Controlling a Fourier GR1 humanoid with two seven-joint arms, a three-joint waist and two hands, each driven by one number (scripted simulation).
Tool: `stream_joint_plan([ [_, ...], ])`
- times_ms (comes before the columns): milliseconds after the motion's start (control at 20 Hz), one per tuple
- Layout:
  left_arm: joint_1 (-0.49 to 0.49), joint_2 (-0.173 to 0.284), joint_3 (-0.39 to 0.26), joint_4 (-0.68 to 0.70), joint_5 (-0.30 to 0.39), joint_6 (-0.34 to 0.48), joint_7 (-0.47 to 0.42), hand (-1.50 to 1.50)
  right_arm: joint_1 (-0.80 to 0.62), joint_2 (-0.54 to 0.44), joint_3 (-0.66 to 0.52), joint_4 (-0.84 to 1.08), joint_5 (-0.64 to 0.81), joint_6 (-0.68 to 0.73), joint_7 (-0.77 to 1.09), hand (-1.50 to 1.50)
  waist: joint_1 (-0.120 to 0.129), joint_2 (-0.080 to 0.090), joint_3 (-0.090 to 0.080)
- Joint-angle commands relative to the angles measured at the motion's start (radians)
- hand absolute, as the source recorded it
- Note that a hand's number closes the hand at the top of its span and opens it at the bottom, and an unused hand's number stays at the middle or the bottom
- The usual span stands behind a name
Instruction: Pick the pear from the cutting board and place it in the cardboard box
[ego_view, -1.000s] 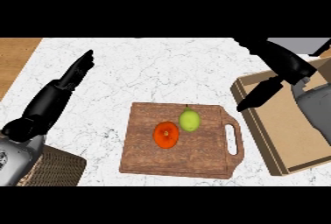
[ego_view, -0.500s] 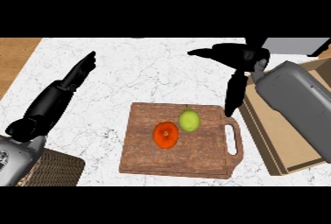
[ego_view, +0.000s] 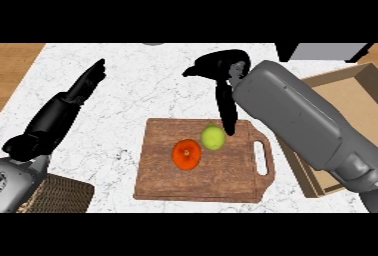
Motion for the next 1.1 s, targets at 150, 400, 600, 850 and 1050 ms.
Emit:
stream_joint_plan([
  [150, 0.042, -0.028, 0.014, 0.072, -0.003, -0.009, -0.030, 0.00, 0.008, 0.163, 0.023, 0.073, 0.023, -0.003, 0.131, -1.50, -0.026, 0.005, -0.028],
  [400, 0.040, -0.054, -0.008, 0.100, -0.020, 0.000, -0.040, 0.00, 0.000, 0.185, 0.014, 0.109, 0.033, 0.017, 0.143, -1.50, -0.030, 0.008, -0.028],
  [600, 0.072, -0.064, -0.016, 0.049, -0.027, 0.032, -0.030, 0.00, -0.015, 0.195, 0.029, 0.147, 0.098, -0.005, 0.135, -1.50, -0.017, 0.008, -0.027],
  [850, 0.079, -0.062, -0.020, 0.051, -0.048, 0.034, -0.043, 0.00, 0.014, 0.241, 0.042, 0.169, 0.162, -0.061, 0.118, -1.50, -0.013, 0.009, -0.027],
  [1050, 0.065, -0.026, 0.019, 0.020, -0.004, 0.004, -0.001, 0.00, 0.062, 0.178, 0.055, 0.145, 0.191, -0.015, 0.072, -1.50, -0.022, 0.007, -0.027],
])
